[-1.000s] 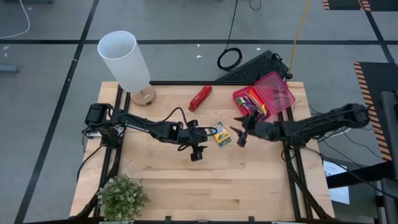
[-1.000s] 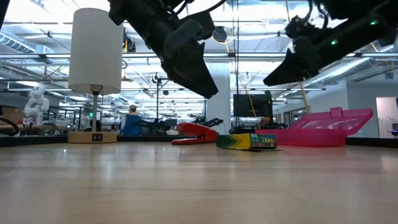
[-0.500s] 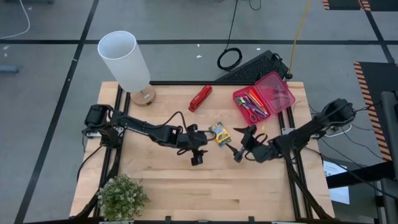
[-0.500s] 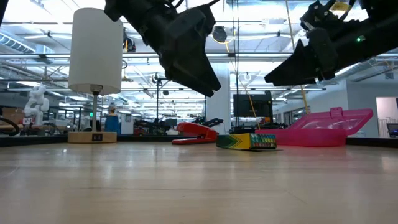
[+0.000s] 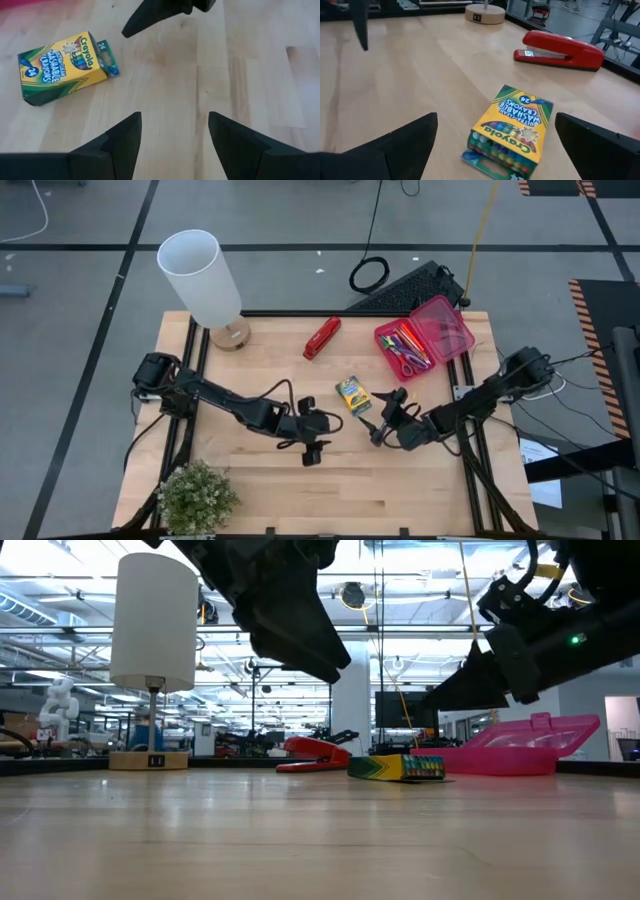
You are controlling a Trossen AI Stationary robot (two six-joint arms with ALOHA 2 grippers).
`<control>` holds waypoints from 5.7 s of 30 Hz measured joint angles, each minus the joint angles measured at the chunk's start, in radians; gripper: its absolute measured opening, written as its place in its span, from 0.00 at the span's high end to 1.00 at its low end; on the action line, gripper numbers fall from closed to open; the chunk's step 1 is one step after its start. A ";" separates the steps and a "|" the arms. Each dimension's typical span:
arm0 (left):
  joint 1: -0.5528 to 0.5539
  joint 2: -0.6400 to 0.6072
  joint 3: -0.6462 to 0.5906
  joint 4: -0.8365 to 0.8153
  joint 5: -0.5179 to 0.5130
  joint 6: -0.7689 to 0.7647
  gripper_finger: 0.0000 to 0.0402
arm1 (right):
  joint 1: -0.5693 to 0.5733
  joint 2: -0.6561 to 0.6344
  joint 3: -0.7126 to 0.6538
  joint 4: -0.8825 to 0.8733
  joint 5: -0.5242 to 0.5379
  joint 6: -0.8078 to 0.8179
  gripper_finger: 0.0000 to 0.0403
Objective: Pack school essentials
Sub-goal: Put the crayon box into the pink supply box
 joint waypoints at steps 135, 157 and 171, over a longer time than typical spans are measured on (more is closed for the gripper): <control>-0.004 0.000 0.000 0.029 -0.027 0.041 0.42 | -0.234 0.276 0.188 -0.245 -0.155 0.248 0.21; -0.004 0.000 0.000 0.029 -0.027 0.041 0.42 | -0.255 0.132 0.187 -0.273 -0.155 0.080 0.19; -0.004 0.000 0.000 0.027 -0.027 0.038 0.42 | -0.428 -0.186 0.186 -0.657 -0.083 0.023 0.19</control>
